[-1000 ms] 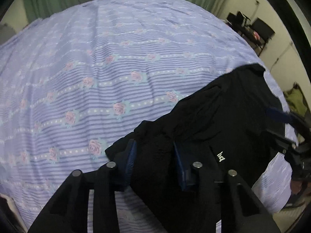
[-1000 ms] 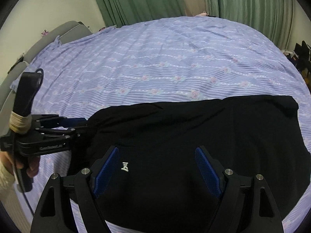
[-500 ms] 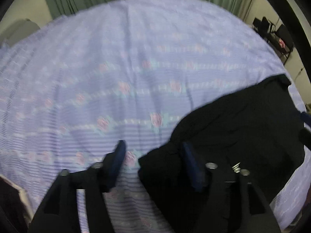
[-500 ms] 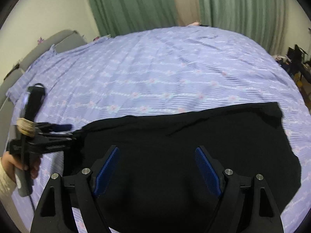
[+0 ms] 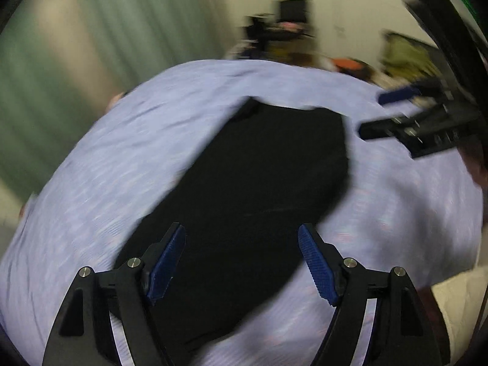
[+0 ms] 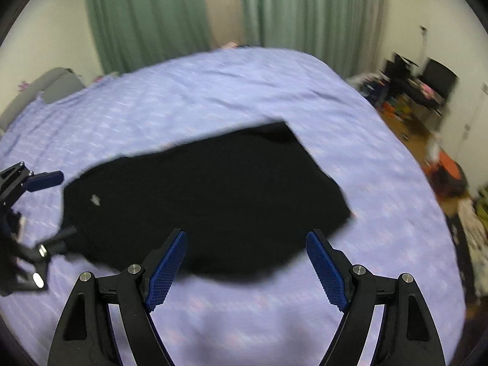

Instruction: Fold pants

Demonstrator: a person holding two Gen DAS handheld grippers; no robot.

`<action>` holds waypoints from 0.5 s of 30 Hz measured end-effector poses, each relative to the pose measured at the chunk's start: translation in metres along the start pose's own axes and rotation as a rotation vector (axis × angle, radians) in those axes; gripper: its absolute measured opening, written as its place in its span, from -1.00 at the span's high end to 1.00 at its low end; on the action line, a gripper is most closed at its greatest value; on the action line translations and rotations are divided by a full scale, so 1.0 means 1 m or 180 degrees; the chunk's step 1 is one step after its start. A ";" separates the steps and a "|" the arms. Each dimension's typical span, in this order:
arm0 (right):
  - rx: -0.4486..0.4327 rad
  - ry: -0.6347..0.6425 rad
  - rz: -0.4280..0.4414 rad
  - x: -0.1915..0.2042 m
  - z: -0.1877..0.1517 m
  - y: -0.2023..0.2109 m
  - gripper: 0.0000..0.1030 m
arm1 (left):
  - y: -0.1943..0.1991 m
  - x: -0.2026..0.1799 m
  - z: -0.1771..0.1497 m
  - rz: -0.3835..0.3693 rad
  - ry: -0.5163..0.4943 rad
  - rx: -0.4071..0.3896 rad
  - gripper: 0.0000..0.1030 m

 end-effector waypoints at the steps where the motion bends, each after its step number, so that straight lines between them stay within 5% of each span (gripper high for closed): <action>1: 0.0060 -0.0054 -0.0042 -0.009 -0.009 -0.001 -0.57 | -0.006 -0.015 0.005 -0.0026 -0.0131 0.0003 -0.48; 8: 0.0414 -0.0462 -0.0163 -0.058 -0.061 -0.021 -0.57 | -0.071 -0.074 0.041 -0.0209 -0.0729 0.0113 -0.36; 15: 0.0574 -0.0758 -0.0031 -0.075 -0.082 -0.043 -0.53 | -0.120 -0.100 0.074 -0.0414 -0.0891 0.0307 -0.10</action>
Point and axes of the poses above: each gripper's, at about its wrist camera, not at the fingertips, and y roughly against the way its jaws point, x to its left, z to its top, the point moved 1 cm from there along -y, roughly the way its jaws point, and after that the axes turned 9 degrees about x, right-handed, at the moved point
